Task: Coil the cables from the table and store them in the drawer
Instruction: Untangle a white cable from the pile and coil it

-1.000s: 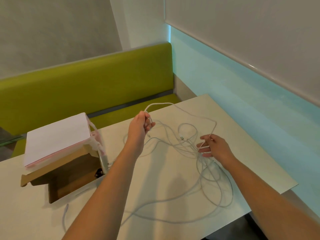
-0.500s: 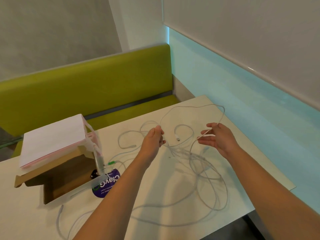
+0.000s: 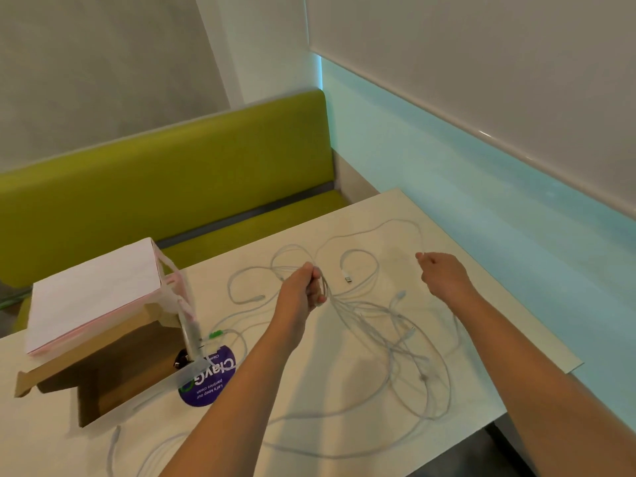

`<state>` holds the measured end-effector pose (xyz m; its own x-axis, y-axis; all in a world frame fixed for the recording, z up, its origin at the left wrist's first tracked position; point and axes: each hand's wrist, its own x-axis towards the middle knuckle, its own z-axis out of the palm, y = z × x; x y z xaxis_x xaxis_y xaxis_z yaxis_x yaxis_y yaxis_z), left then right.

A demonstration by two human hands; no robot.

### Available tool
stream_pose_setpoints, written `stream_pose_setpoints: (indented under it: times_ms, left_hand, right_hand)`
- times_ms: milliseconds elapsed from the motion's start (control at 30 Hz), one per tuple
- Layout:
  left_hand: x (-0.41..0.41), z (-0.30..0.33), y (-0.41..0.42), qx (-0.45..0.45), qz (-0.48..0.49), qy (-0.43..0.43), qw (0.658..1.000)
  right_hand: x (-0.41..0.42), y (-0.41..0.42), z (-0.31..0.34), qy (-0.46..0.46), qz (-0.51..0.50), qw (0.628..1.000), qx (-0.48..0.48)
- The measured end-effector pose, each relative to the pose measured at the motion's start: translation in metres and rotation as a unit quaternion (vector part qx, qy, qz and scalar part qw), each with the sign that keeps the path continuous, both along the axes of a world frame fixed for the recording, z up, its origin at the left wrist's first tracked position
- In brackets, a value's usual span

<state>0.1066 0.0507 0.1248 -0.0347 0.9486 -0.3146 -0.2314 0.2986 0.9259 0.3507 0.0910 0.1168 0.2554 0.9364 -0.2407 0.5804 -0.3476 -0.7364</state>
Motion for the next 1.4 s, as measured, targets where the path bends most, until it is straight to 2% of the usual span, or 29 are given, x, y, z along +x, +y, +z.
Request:
stream_pose_setpoints:
  times_ms: [67, 167, 400, 500, 600, 667, 733, 800, 867, 967, 1033, 1100, 1200, 1267, 1333, 1400]
  left_hand:
    - [-0.001, 0.003, 0.003, 0.004, 0.002, -0.007, 1.0]
    - [0.001, 0.011, 0.005, 0.009, -0.013, -0.03, 0.999]
    - [0.02, 0.035, 0.01, 0.043, -0.071, -0.047, 0.995]
    - [0.032, 0.046, 0.01, 0.043, -0.097, -0.054, 0.993]
    - [0.043, 0.052, 0.01, 0.028, -0.115, -0.086, 0.989]
    - [0.05, 0.055, 0.01, 0.013, -0.123, -0.13, 0.984]
    - [0.058, 0.059, 0.011, 0.004, -0.124, -0.179, 0.976]
    - [0.065, 0.063, 0.012, 0.003, -0.123, -0.224, 0.967]
    - [0.069, 0.068, 0.014, 0.018, -0.116, -0.25, 0.961]
    - [0.069, 0.07, 0.019, 0.06, -0.071, -0.235, 0.967]
    - [0.068, 0.069, 0.024, 0.101, -0.034, -0.216, 0.971]
    - [0.069, 0.067, 0.027, 0.127, -0.01, -0.189, 0.974]
    - [0.077, 0.066, 0.024, 0.156, 0.001, -0.098, 0.983]
    - [0.084, 0.063, 0.021, 0.163, 0.003, -0.072, 0.984]
    - [0.087, 0.062, 0.021, 0.151, 0.02, -0.089, 0.984]
    - [0.086, 0.062, 0.024, 0.136, 0.041, -0.092, 0.986]
  right_hand:
    - [0.004, -0.002, -0.004, -0.101, 0.043, 0.993, -0.041]
    - [0.005, -0.004, -0.006, -0.172, 0.071, 0.981, -0.058]
    - [0.01, -0.006, -0.012, -0.149, 0.063, 0.984, -0.071]
    - [0.01, -0.011, -0.003, -0.155, 0.058, 0.986, 0.001]
    - [-0.002, -0.015, 0.021, -0.12, 0.098, 0.969, 0.192]
    - [-0.012, -0.013, 0.037, -0.112, 0.173, 0.943, 0.26]
    - [-0.024, -0.007, 0.044, -0.058, 0.233, 0.942, 0.233]
    - [-0.03, -0.004, 0.045, 0.063, 0.249, 0.956, 0.142]
    - [-0.033, -0.006, 0.043, 0.155, 0.217, 0.961, 0.078]
    - [-0.033, -0.018, 0.039, 0.186, 0.155, 0.966, 0.097]
    - [-0.031, -0.027, 0.043, 0.134, 0.136, 0.975, 0.115]
    - [-0.027, -0.034, 0.048, 0.04, 0.153, 0.978, 0.133]
    - [-0.021, -0.041, 0.061, -0.083, 0.183, 0.969, 0.141]
    - [-0.017, -0.044, 0.07, -0.148, 0.202, 0.96, 0.125]
    - [-0.013, -0.048, 0.073, -0.172, 0.226, 0.954, 0.093]
    - [-0.01, -0.053, 0.073, -0.142, 0.246, 0.957, 0.055]
